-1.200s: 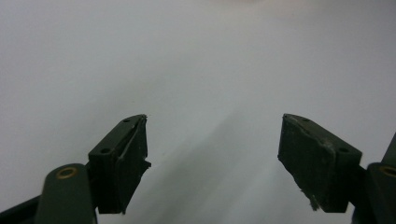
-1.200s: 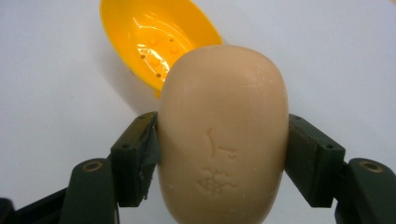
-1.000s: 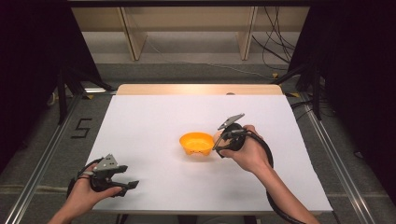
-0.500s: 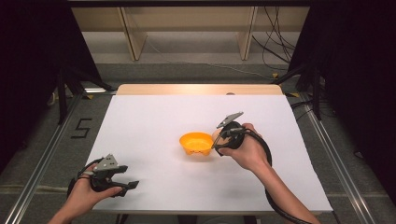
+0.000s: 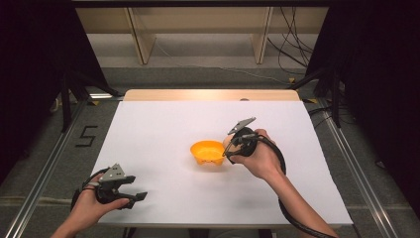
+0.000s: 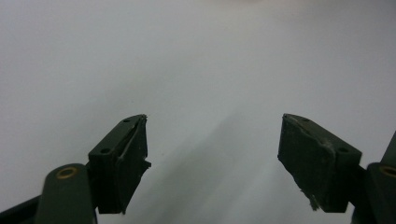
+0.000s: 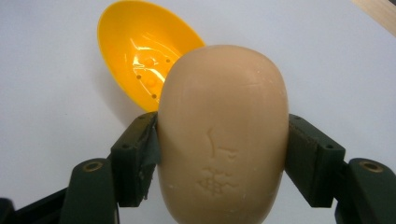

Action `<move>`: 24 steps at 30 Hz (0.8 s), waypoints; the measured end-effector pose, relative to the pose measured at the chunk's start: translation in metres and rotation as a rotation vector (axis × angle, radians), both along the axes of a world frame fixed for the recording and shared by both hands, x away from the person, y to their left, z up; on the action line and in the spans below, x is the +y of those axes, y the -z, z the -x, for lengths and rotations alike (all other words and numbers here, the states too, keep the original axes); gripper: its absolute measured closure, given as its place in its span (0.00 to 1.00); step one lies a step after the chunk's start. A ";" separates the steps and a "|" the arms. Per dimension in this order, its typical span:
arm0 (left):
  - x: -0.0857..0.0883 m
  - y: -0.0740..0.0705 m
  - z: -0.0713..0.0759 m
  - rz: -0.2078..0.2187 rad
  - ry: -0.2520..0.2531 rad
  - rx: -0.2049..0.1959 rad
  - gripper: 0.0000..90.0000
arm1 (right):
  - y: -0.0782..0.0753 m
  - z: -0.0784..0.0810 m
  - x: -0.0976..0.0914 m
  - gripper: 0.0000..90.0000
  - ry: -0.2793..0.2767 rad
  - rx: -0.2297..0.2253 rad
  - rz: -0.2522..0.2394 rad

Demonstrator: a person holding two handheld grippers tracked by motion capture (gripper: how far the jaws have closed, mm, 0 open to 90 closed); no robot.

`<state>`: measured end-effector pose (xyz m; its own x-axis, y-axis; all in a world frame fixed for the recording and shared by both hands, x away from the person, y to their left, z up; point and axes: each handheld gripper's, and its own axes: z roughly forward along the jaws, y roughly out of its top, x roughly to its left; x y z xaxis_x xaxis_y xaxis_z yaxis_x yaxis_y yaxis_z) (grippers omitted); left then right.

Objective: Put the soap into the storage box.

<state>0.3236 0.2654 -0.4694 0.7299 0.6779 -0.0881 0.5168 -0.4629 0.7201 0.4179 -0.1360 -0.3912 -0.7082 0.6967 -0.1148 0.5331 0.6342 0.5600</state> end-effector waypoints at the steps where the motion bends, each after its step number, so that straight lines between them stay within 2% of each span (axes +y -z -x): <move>1: 0.000 0.000 0.000 -0.001 0.001 0.002 0.26 | 0.000 -0.001 0.000 0.37 -0.004 -0.001 0.001; 24: 0.000 0.000 0.000 -0.001 0.003 0.002 0.26 | -0.001 -0.008 0.011 0.37 -0.017 -0.009 -0.009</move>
